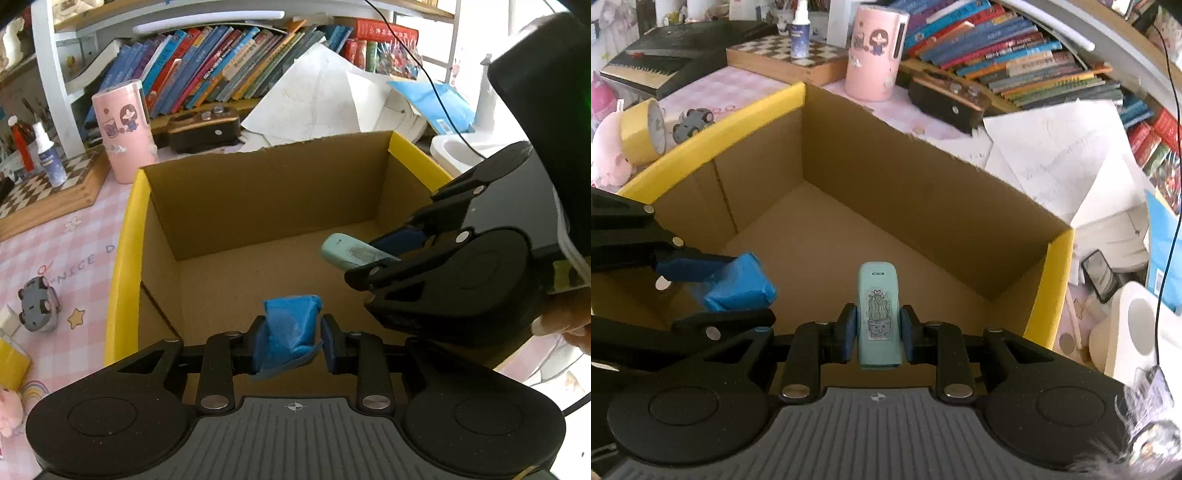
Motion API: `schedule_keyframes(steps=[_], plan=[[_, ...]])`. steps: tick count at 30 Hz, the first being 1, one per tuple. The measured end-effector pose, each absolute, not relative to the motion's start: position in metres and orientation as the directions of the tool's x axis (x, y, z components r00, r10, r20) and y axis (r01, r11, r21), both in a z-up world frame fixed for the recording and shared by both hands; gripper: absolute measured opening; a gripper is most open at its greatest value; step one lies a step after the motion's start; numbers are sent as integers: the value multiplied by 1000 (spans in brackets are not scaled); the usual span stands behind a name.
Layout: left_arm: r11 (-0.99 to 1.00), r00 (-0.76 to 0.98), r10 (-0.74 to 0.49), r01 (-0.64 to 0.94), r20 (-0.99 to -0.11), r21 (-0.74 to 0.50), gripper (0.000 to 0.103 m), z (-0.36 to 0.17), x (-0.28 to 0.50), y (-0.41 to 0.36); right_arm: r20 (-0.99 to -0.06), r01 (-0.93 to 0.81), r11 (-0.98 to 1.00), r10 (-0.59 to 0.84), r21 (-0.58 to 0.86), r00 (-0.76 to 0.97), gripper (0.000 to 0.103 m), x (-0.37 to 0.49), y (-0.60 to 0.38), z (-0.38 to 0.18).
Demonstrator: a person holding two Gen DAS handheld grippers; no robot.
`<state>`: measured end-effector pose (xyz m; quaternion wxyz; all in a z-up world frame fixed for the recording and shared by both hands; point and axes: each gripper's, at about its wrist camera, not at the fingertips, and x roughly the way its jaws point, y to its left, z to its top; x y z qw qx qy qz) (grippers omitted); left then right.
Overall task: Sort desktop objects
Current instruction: 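Open both tools to drop the eraser and cloth into the yellow box, then withdraw both tools from the box back toward the plush toy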
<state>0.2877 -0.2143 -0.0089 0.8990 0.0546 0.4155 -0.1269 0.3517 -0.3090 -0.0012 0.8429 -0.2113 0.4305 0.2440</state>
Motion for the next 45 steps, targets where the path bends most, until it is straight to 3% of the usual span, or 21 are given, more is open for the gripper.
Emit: schedule_keyframes(steps=[9,12,14,15,24,28,35,45], plan=[[962,621,-190,274,-761,-16,31,-11,291,-213,-826,-583,798,223,-150,517,23,351,-308,-2],[965,625,-165,263,-763,6,37,-10,289,-215,-821,-563,815,223,-139,525,23,353,-309,-1],[969,636,-145,248,-758,22,45,-8,289,-214,-810,-536,835,225,-126,542,37,353,-312,3],[970,649,-138,241,-748,30,49,-6,286,-213,-804,-523,843,224,-124,551,39,353,-313,4],[977,757,-114,202,-644,65,58,25,256,-204,-672,-382,924,294,18,679,46,326,-339,35],[987,790,-92,153,-607,49,59,39,241,-190,-611,-301,951,283,76,739,46,304,-345,49],[995,831,-56,91,-553,37,59,50,211,-166,-510,-216,975,212,51,834,47,264,-350,67],[997,840,-40,70,-540,35,60,47,177,-130,-488,-109,994,109,28,866,47,212,-336,60]])
